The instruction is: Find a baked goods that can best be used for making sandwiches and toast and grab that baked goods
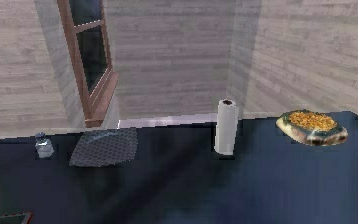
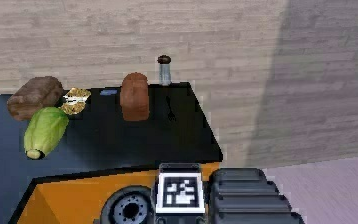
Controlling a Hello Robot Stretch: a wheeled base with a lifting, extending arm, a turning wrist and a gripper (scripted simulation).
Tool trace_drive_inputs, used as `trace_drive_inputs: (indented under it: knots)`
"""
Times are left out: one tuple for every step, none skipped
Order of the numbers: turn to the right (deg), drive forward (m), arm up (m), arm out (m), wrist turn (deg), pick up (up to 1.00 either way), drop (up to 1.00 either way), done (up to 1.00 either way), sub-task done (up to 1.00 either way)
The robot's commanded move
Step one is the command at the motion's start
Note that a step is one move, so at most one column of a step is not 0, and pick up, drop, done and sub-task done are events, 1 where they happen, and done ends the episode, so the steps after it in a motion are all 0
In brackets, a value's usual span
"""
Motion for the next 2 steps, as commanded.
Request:
trace_drive_inputs:
  knots:
    - [0.0,0.00,0.00,0.44,0.0,0.00,0.00,0.00,0.00]
    - [0.0,0.00,0.00,0.00,45.0,0.00,0.00,0.00,0.00]
